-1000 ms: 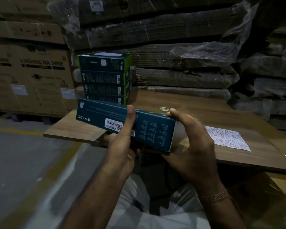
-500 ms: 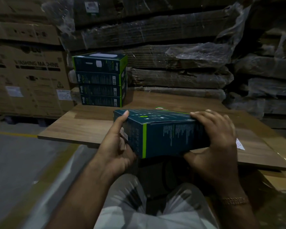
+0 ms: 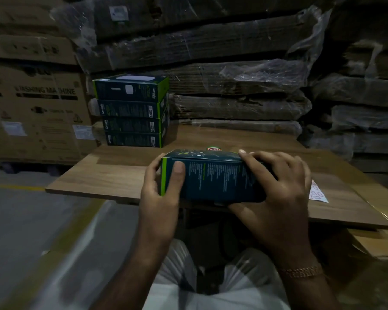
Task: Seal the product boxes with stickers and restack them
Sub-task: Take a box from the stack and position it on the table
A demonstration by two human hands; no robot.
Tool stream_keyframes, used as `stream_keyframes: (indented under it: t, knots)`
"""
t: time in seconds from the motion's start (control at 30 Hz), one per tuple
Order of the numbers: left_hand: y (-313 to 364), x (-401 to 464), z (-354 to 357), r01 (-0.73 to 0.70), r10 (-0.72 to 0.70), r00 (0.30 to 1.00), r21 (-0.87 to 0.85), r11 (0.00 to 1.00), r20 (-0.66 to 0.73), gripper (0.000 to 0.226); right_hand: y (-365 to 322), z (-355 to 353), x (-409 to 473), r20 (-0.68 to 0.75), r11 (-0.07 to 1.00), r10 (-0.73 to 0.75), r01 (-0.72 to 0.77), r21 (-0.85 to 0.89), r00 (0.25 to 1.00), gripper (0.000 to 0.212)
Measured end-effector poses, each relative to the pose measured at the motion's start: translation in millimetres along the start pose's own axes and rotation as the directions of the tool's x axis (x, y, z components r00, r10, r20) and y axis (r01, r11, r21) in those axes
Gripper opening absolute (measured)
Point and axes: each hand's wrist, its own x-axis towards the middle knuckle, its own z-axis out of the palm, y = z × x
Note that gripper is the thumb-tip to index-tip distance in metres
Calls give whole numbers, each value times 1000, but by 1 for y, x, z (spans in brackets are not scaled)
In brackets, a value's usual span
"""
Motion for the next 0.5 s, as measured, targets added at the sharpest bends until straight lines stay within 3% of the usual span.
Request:
stream_keyframes:
  t: [0.07,0.17,0.23,0.37,0.5]
  knots:
    - [0,8,-6,3,-3,1000,-13,1000,-16,46,5,-4,-2,-36,997,15,-13,72,999,94]
    - [0,14,-9,47,-47,999,-43,998,-11,40,12,-7,-5,-29,979,144,-138,152,989,114]
    - [0,14,-9,60,-61,998,-33,998,-19,34,11,-5,-7,17,944,235,-232,235,972,116]
    - [-1,21,-12,130,-133,988,-46,991,-74,25,6,2,-14,75,916,242,-254,312,967,100]
    - [-6,20,-11,165,-173,976,-73,984,-132,40,2,10,-20,110,881,275,-296,369,955,72]
